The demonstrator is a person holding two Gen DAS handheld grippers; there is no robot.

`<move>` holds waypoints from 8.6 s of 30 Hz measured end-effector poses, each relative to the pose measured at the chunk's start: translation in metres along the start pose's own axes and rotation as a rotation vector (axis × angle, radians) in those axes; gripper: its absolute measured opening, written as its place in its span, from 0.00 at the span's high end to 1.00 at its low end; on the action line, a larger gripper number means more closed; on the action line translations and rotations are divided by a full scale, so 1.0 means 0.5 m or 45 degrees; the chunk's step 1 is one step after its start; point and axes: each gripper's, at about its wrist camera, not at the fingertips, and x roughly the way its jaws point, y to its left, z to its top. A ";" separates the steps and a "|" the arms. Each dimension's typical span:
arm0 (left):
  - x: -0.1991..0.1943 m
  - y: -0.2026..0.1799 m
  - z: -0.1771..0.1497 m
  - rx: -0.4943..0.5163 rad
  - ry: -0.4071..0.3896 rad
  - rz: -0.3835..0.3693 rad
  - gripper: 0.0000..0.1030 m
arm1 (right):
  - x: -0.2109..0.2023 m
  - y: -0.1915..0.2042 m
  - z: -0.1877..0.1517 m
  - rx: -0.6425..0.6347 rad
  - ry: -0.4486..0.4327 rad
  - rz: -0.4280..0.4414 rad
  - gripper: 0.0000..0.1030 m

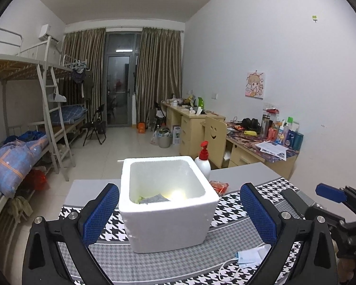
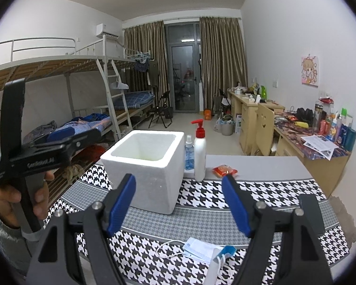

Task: Organize soft objects
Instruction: 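Move both grippers back toward the blue mask and white foam strip, then close the left gripper on the white foam strip, then grasp the blue face mask by its ear loop with the right gripper, then carry the foam strip and blue mask over the foam box with both grippers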

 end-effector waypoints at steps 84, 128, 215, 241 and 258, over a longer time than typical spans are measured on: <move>0.094 -0.261 -0.304 0.080 0.303 -0.280 0.01 | -0.049 -0.157 -0.256 0.082 0.142 -0.307 0.24; 0.220 -0.386 -0.388 0.185 0.574 -0.222 0.83 | -0.009 -0.251 -0.279 0.198 0.246 -0.167 0.24; 0.106 -0.209 -0.289 0.181 0.323 -0.210 0.84 | 0.072 -0.137 -0.228 0.175 0.275 -0.228 0.93; 0.047 -0.162 -0.214 0.188 0.213 -0.196 0.84 | 0.042 -0.096 -0.157 0.116 0.150 -0.234 0.93; 0.025 -0.152 -0.134 0.221 0.086 -0.154 0.84 | 0.039 -0.086 -0.101 0.103 0.069 -0.219 0.93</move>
